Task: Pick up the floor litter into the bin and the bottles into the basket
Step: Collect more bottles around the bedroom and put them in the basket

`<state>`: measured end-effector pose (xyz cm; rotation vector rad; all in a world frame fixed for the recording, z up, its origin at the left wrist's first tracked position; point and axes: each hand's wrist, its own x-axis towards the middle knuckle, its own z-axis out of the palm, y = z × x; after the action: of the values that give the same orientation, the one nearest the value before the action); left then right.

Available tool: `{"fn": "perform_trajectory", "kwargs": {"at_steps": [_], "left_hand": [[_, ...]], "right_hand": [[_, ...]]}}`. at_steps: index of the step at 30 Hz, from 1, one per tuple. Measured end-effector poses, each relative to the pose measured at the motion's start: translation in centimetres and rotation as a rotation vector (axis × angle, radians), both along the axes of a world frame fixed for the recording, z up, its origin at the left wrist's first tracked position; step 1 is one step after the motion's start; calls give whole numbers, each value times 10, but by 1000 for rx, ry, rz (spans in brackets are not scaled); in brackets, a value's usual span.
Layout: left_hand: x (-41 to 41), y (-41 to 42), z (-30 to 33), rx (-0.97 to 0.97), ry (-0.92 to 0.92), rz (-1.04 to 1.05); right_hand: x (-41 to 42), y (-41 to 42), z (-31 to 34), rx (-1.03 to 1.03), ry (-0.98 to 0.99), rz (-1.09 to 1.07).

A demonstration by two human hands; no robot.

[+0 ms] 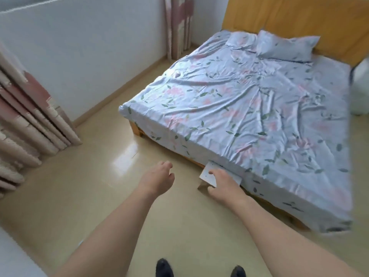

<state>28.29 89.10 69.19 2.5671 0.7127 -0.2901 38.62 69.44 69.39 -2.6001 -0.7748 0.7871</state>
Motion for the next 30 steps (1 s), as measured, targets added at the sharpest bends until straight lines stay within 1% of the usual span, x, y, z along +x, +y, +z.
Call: {"fn": "perform_trajectory", "kwargs": {"at_steps": [4,8,11,15,18,22,27,28,30], "left_hand": [[89,-100,12,18,-62,-212],[173,-238,20,20,-94,-416],[225,-332,24,32,-134,-529],[282,-453,36,50,-155,-684],[323,-526,46,51,-178,-802],[390,-610,48,67,-177,-896],[472,-676,32,78,-128,-910],[477,-679,32,69,-117,-903],[540,-723,22,54,-110,-908]], "right_hand": [[40,-128,9,16,6,-208],[80,-277,18,11,-22,-414],[109,-369,28,19,-84,-511],[136,-481,42,28,-98,-652],[162,-545,50,49,-109,-732],[216,-618,47,87,-104,-817],[290,-683,39,55,-105,-817],[297,-688,40,50,-110,-817],[355,-733,37,32,-117,-832]]}}
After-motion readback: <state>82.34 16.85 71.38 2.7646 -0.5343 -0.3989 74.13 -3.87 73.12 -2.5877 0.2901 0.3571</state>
